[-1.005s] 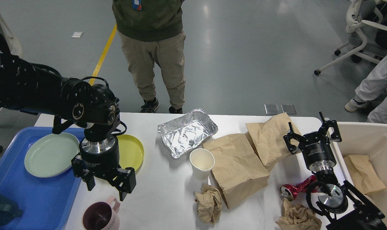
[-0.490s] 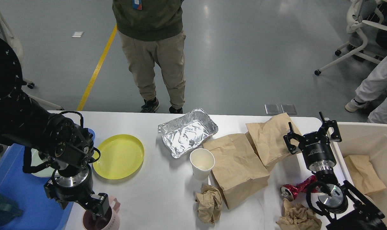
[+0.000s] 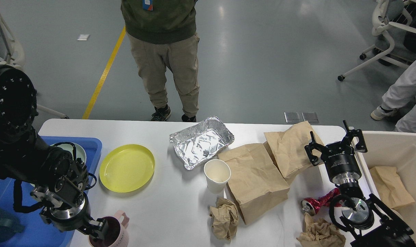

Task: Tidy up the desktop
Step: 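Move the left gripper down to the pink mug nearest the robot, then grasp the pink mug with the left gripper and lift it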

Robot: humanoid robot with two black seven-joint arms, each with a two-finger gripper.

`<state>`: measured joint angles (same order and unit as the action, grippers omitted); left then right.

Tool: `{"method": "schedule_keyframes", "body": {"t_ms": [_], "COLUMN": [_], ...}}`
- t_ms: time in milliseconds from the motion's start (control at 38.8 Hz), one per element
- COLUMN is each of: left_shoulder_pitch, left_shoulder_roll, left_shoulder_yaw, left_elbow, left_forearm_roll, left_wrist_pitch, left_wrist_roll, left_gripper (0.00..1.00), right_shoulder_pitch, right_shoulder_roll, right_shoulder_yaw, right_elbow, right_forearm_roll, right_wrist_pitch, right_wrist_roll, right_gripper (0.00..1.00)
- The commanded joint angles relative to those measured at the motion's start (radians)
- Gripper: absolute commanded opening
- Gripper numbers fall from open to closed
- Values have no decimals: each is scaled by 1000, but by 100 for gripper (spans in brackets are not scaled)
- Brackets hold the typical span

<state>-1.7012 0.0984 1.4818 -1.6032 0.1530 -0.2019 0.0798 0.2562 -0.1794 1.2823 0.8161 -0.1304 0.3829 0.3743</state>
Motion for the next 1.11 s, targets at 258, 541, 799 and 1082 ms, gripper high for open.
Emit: {"method": "schedule_keyframes", "body": {"t_ms": [258, 541, 799, 1082], "left_shoulder_pitch": [98, 120, 149, 179], "left_shoulder_roll": [-2, -2, -2, -11], "left_shoulder_yaw": [5, 3, 6, 6], "left_elbow": [0, 3, 6, 6], "left_forearm_roll": [-12, -13, -13, -12], "left_wrist_pitch": [219, 252, 331, 361], "left_wrist_roll": [0, 0, 2, 15], "left_gripper": [92, 92, 85, 58], "right_shoulder_pitch": [0, 0, 0, 0], "right_shoulder_roll": [0, 0, 0, 0], "right_shoulder_yaw": [0, 0, 0, 0], "right_elbow": [0, 0, 0, 0], "right_forearm_roll": [0, 0, 0, 0], "right_wrist_pitch": [1, 1, 1, 1], "right_wrist_roll": [0, 0, 0, 0], "right_gripper": [100, 100, 100, 100]}}
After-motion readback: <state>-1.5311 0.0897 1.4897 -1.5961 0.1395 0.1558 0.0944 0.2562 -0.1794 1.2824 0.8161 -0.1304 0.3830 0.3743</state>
